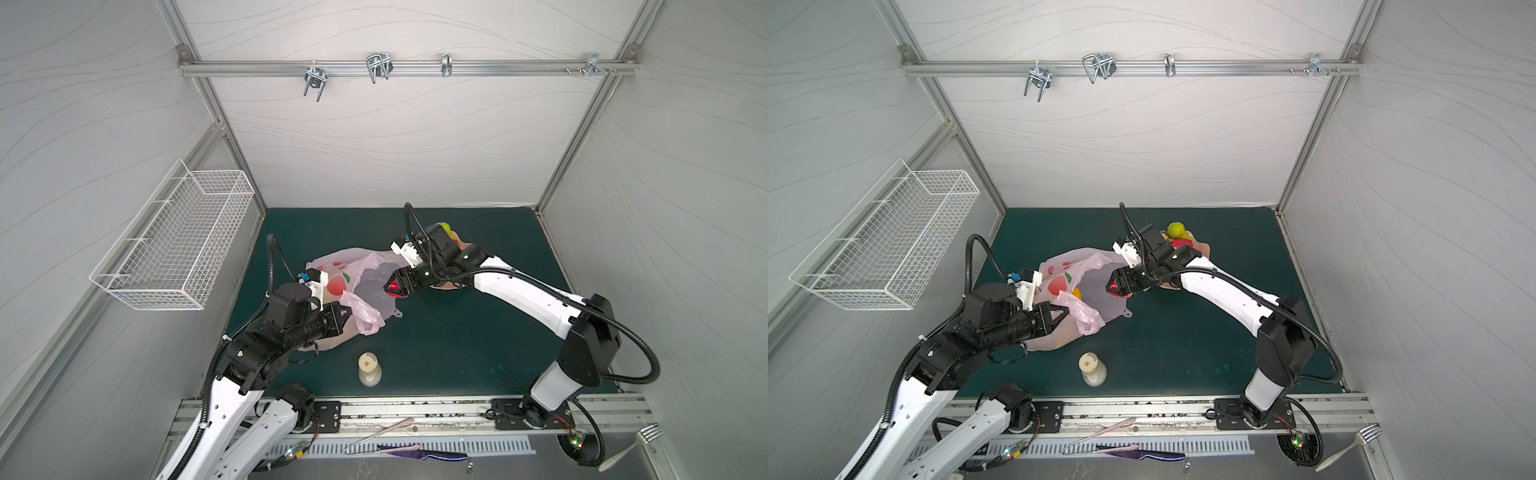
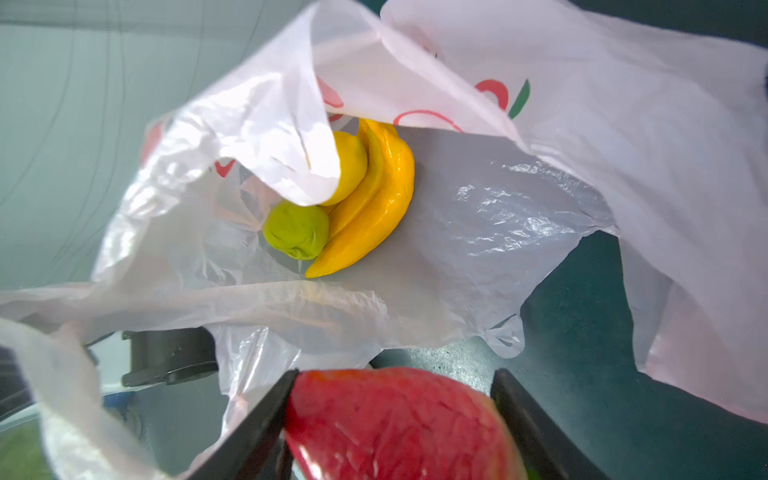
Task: Place the fruits into the plastic bag
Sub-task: 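Carry the strawberry into the bag's opening held by the left gripper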
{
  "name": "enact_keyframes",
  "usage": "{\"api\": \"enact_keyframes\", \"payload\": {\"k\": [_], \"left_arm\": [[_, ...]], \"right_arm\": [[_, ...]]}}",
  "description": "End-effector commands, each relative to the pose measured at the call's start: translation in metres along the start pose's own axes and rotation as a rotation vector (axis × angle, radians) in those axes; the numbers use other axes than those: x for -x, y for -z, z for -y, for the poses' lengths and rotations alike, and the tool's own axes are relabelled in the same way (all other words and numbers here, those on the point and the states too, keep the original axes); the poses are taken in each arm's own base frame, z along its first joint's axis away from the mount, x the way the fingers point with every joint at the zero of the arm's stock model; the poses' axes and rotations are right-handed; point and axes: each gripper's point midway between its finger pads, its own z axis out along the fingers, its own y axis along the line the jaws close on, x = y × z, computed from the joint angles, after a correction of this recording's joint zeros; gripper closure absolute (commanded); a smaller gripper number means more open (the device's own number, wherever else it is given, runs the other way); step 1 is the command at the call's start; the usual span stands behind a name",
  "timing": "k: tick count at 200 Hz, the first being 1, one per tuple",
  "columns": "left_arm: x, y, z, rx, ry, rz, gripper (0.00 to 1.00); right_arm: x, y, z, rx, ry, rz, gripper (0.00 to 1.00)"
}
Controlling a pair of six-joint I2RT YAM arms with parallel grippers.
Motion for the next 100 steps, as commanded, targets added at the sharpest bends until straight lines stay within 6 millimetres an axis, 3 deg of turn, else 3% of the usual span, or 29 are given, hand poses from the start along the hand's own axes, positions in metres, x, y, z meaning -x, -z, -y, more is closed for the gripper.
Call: {"api": "enact_keyframes", "payload": {"k": [1,51,100], "left_arm": [[0.015,0.01,0.018,-0.064,-0.024,0.058,1.0],[0.015,0.01,0.018,-0.063,-0.022,0.06,1.0],[0.017,0.009,0.019,-0.062,-0.021,0.059,1.0]], "right_arm": [[-0.009,-0.021,0.0,-0.025,0.027,-0.017,0.49],[-0.033,-0.052,0.008,-0.057,0.059,-0.096,0.5],[-0.043,-0.062,0.012,-0.057,0.055,-0.128,0.51]]}}
